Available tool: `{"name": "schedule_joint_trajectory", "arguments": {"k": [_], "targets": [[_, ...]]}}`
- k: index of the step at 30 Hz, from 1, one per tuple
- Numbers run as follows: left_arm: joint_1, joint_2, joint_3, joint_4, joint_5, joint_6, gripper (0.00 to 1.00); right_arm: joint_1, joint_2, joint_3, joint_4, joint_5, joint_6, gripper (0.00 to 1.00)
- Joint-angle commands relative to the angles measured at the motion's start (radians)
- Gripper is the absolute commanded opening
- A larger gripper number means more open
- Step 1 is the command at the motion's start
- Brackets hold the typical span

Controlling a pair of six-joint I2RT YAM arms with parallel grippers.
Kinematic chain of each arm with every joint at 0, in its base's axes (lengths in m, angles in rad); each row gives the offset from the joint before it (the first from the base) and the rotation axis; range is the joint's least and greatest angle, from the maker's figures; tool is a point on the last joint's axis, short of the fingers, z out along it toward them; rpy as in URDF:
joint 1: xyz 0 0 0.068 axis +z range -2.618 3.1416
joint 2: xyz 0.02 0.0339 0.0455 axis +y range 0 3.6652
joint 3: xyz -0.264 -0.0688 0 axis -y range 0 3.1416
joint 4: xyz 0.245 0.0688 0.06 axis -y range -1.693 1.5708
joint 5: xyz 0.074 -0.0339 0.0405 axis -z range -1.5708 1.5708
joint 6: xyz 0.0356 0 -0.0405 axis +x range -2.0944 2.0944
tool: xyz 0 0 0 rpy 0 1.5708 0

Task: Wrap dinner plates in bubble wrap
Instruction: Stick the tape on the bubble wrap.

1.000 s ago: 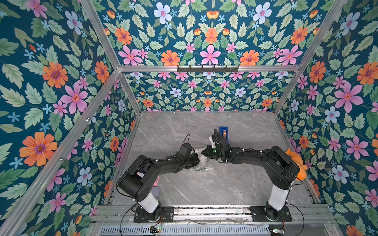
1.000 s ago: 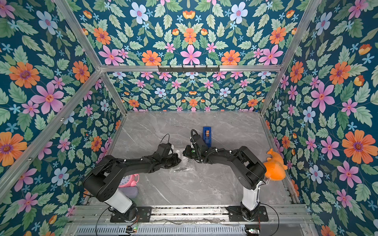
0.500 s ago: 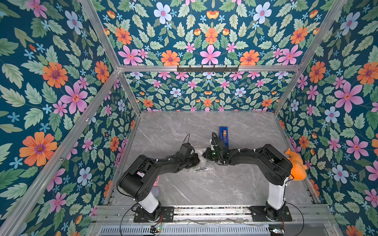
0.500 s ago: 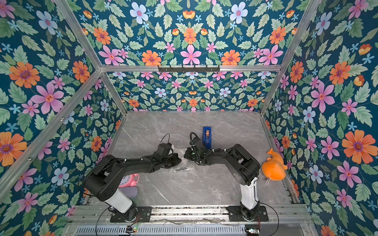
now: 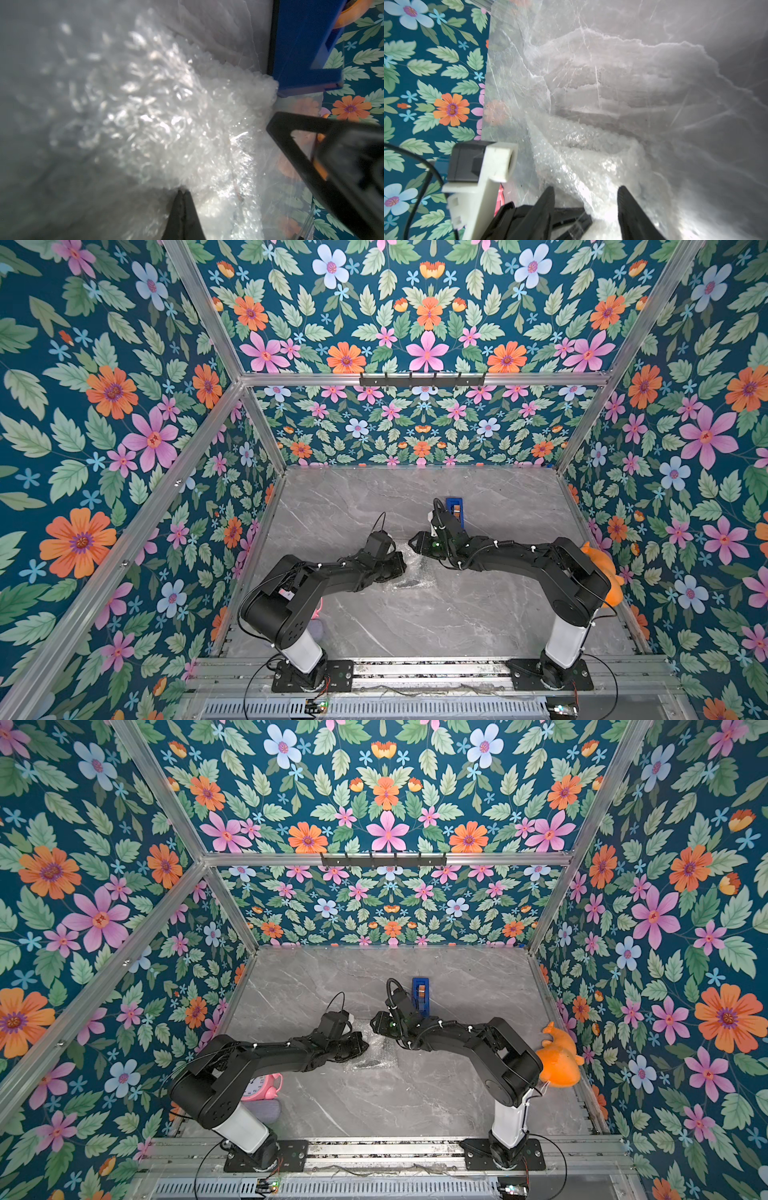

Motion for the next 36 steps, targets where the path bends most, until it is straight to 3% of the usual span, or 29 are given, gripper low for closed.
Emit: {"name": "schedule_joint_trajectory", "arguments": {"k": [1,3,9,13,23,30,36], "targets": [[-0.001,0.003,-0.009,-0.11,-0.028,0.002,0.0,0.002,-0.045,-0.013,-0.029,0.0,-0.008,0.48],[-0.001,0.003,-0.009,-0.11,-0.028,0.003,0.0,0.011,-0.074,-0.018,-0.043,-0.005,-0.008,0.43],[-0.001,0.007,-0.008,-0.101,-0.02,0.001,0.0,0.019,-0.041,0.006,-0.056,-0.085,-0.011,0.16],[-0.001,0.011,-0.006,-0.1,-0.021,0.001,0.0,0.029,0.027,0.013,-0.027,-0.129,0.004,0.08],[-0.001,0.01,-0.009,-0.101,-0.023,-0.002,0.0,0.022,0.155,-0.068,0.027,-0.11,0.08,0.03],[-0.001,0.01,-0.006,-0.103,-0.027,0.002,0.0,-0.009,0.034,-0.05,-0.056,-0.125,0.042,0.12],[-0.001,0.01,-0.006,-0.105,-0.028,0.002,0.0,-0.01,-0.016,0.01,-0.09,-0.174,0.024,0.12]]}}
